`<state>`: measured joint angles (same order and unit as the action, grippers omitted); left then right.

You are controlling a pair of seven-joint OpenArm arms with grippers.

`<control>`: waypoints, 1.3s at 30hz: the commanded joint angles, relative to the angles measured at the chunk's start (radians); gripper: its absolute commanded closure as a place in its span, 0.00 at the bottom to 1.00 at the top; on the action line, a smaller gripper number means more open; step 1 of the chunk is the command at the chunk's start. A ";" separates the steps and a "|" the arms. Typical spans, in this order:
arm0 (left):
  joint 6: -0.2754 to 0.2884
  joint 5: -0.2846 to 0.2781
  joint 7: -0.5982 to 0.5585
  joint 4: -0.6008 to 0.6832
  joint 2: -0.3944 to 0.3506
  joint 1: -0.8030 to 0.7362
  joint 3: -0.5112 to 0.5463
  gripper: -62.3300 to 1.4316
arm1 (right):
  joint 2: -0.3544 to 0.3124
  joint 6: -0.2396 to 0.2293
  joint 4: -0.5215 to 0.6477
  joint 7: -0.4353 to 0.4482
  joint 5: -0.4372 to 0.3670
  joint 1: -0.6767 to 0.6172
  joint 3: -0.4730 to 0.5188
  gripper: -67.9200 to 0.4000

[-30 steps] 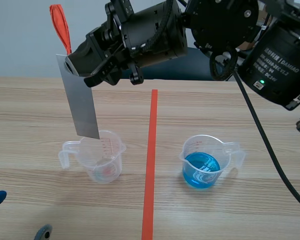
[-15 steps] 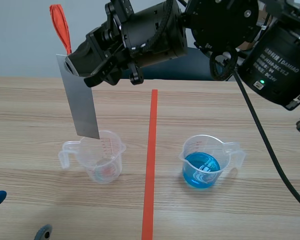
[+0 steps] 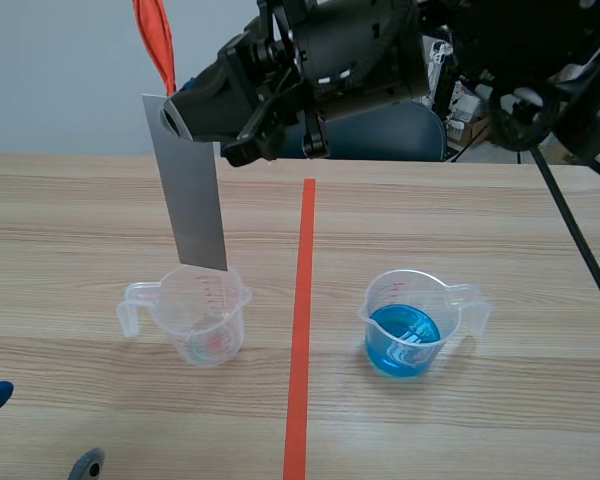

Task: Do the redox reaction experiment. move the plate over the blue solution

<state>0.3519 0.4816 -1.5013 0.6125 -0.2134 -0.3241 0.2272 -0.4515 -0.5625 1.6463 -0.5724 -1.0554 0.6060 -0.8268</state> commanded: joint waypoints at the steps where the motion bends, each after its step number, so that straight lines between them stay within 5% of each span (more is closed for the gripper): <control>1: 0.002 -0.010 -0.053 0.006 0.000 -0.005 0.001 0.00 | -0.031 0.000 0.023 0.027 -0.032 0.028 0.033 0.98; 9: 0.002 -0.017 -0.053 0.006 0.000 -0.005 0.001 0.00 | -0.195 -0.019 0.042 0.101 -0.130 0.028 0.074 0.98; 23: 0.002 -0.017 -0.053 0.006 -0.001 0.000 0.001 0.00 | -0.550 -0.183 0.042 0.287 -0.263 0.020 0.074 0.99; 39: 0.003 -0.017 -0.053 0.006 0.000 0.006 0.001 0.00 | -0.834 -0.183 0.042 0.529 -0.227 -0.138 0.073 0.99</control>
<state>0.3519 0.4713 -1.5013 0.6125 -0.2134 -0.3210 0.2272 -1.2659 -0.7376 1.6814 -0.0727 -1.2762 0.4587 -0.7696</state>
